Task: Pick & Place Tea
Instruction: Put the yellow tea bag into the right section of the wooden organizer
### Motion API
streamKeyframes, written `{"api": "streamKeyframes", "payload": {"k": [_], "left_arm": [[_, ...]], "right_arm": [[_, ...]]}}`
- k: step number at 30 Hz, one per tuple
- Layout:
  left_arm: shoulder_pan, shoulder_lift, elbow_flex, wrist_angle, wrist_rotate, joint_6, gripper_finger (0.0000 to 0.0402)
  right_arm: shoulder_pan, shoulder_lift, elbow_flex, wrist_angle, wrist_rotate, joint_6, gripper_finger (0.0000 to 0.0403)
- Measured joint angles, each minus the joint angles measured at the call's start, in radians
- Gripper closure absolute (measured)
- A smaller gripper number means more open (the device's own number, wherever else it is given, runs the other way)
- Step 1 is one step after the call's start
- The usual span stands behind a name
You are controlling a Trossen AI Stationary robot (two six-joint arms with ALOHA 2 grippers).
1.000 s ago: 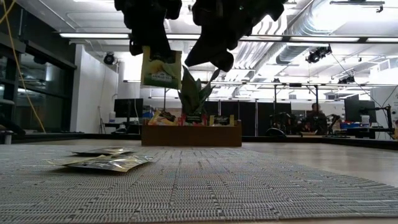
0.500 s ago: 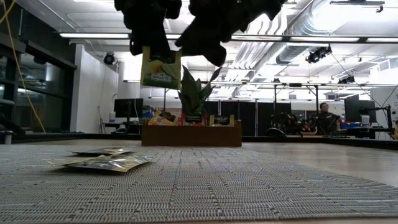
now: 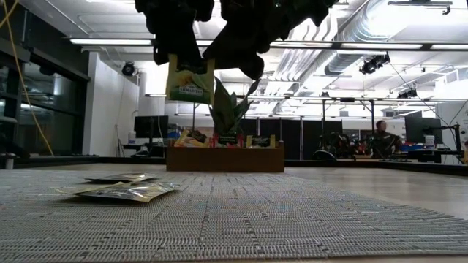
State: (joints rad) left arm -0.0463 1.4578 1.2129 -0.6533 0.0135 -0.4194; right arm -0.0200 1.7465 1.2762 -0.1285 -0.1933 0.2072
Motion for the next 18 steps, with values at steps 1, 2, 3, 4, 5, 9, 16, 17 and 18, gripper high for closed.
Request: {"api": "streamKeyframes", "payload": {"k": [1,2,3,4,5,9,16,17,18], "left_arm": [[0.000,0.000,0.000,-0.001,0.000,0.000,0.0401],[0.000,0.000,0.000,-0.001,0.000,0.000,0.0401],[0.000,0.000,0.000,-0.001,0.000,0.000,0.0401],[0.000,0.000,0.000,-0.001,0.000,0.000,0.0401],[0.000,0.000,0.000,0.000,-0.001,0.000,0.0401],[0.000,0.000,0.000,-0.001,-0.003,0.000,0.0401],[0.000,0.000,0.000,0.000,-0.004,0.000,0.0401],[0.000,0.000,0.000,0.000,-0.005,0.000,0.0401],[0.000,0.000,0.000,0.000,-0.006,0.000,0.0401]], "right_arm": [[0.000,0.003,0.000,0.002,-0.005,-0.003,0.0291],[0.000,0.004,0.000,0.001,-0.012,-0.005,0.0298],[0.000,0.006,0.000,-0.002,-0.017,-0.005,0.0306],[0.000,0.008,0.000,-0.002,-0.021,-0.006,0.0313],[0.000,0.009,0.000,0.000,-0.022,-0.006,0.0321],[0.000,0.010,0.000,-0.001,-0.027,-0.007,0.0359],[-0.002,0.010,0.000,-0.009,-0.023,-0.010,0.0400],[-0.002,0.010,0.000,-0.013,-0.018,-0.012,0.0400],[-0.002,0.010,0.001,-0.016,-0.008,-0.013,0.0401]]}}
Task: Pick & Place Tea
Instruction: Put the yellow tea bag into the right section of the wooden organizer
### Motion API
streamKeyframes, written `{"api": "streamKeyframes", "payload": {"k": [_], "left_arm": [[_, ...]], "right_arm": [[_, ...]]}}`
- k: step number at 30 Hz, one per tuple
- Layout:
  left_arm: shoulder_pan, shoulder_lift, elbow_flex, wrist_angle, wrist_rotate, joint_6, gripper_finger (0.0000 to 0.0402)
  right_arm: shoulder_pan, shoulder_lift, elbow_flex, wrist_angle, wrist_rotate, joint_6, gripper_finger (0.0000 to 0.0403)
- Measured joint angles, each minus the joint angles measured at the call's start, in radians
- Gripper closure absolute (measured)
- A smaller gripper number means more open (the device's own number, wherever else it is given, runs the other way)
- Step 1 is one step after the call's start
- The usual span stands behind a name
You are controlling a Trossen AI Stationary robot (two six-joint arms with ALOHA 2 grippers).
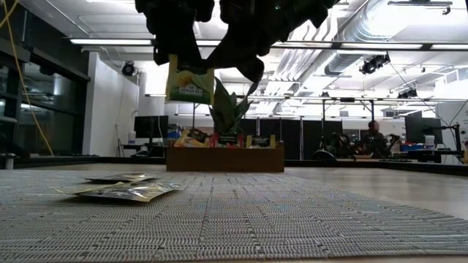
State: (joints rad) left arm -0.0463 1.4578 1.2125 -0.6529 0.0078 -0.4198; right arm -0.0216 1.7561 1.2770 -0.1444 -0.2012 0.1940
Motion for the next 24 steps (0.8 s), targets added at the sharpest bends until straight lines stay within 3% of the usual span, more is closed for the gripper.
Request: {"api": "streamKeyframes", "payload": {"k": [10,20,24], "left_arm": [[0.000,0.000,0.000,0.016,0.012,0.027,0.0382],[0.000,0.000,0.000,0.011,-0.019,0.026,0.0204],[0.001,-0.033,0.000,-0.031,-0.099,-0.017,0.0158]], "right_arm": [[0.001,0.000,0.000,-0.011,0.027,0.004,0.0402],[0.003,0.000,0.000,-0.070,0.064,0.007,0.0403],[0.002,0.000,-0.001,-0.151,0.089,-0.011,0.0403]]}}
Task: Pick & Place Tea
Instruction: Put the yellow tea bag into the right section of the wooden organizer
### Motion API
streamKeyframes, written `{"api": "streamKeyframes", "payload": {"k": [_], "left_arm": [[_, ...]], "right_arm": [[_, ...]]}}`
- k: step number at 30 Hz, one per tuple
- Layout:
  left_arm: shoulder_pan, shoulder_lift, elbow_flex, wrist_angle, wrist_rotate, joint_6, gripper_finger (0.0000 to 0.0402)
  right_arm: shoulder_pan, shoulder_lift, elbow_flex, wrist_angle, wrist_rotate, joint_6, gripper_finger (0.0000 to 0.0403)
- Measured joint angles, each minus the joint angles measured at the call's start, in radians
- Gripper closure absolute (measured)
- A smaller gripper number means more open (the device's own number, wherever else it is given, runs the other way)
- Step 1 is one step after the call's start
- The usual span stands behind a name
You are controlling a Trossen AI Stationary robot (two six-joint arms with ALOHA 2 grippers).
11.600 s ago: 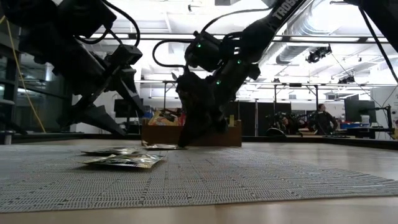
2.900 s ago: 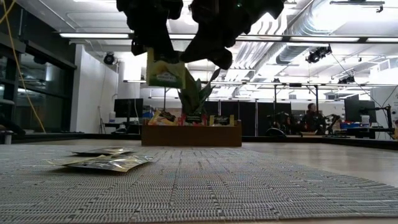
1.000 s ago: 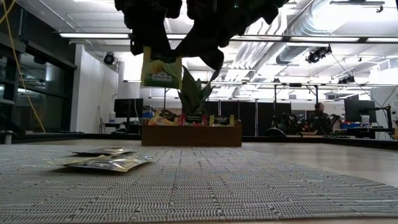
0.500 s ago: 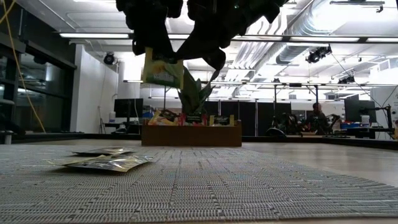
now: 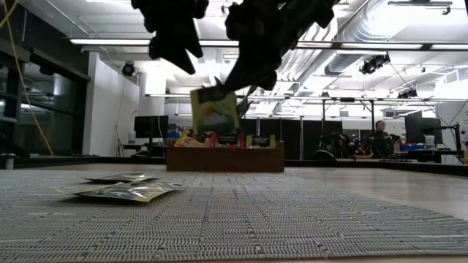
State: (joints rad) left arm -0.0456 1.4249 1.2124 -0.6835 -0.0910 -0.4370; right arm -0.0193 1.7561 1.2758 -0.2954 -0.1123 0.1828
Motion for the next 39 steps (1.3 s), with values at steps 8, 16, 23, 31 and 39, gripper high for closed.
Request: {"api": "streamKeyframes", "payload": {"k": [8,16,23,31,39], "left_arm": [[0.000,-0.183,0.000,-0.082,-0.166,-0.043,0.0148],[0.000,-0.394,-0.138,-0.041,-0.203,-0.098,0.0147],[-0.035,-0.522,-0.399,0.283,-0.166,-0.184,0.0147],[-0.055,-0.538,-0.577,0.634,-0.157,-0.253,0.0147],[-0.055,-0.526,-0.605,0.802,-0.150,-0.254,0.0147]], "right_arm": [[-0.062,-0.036,-0.048,-0.065,-0.027,-0.015,0.0403],[-0.158,-0.249,-0.264,0.060,-0.007,-0.019,0.0403],[-0.268,-0.423,-0.439,0.198,-0.006,-0.004,0.0403],[-0.365,-0.380,-0.462,0.290,-0.055,-0.058,0.0403],[-0.472,-0.314,-0.462,0.316,-0.128,-0.119,0.0403]]}}
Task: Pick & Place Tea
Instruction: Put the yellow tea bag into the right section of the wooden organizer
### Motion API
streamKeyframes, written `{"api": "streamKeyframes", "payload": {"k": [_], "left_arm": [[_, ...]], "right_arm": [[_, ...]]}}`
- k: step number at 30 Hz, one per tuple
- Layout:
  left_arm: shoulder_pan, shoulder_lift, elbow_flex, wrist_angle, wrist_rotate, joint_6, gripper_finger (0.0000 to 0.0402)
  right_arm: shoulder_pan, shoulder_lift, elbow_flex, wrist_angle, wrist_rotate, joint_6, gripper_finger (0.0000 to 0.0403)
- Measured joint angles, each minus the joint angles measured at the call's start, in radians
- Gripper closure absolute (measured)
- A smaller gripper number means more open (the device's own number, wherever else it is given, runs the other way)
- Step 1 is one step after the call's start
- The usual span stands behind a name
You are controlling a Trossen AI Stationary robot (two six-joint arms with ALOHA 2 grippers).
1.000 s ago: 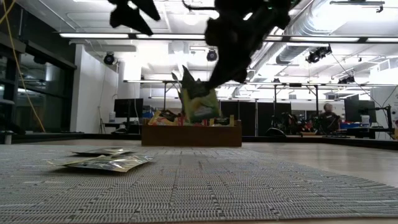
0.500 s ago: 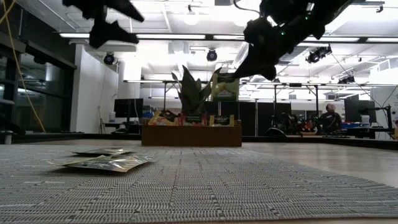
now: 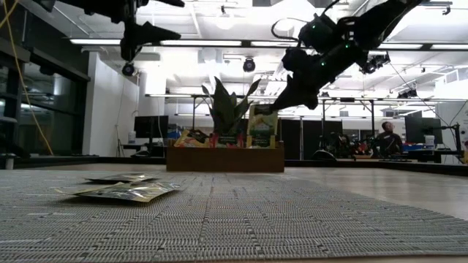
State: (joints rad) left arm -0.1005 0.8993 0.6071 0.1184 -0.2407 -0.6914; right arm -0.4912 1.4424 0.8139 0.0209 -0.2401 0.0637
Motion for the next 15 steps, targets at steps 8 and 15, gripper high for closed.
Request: {"api": "streamKeyframes", "payload": {"k": [8,15], "left_arm": [[0.000,0.000,0.000,0.021,-0.001,-0.015,0.0147],[0.000,0.001,0.000,0.021,0.002,-0.047,0.0147]], "right_arm": [[-0.039,0.078,0.000,0.082,-0.059,-0.048,0.0403],[-0.046,0.152,0.000,0.125,-0.086,-0.090,0.0403]]}}
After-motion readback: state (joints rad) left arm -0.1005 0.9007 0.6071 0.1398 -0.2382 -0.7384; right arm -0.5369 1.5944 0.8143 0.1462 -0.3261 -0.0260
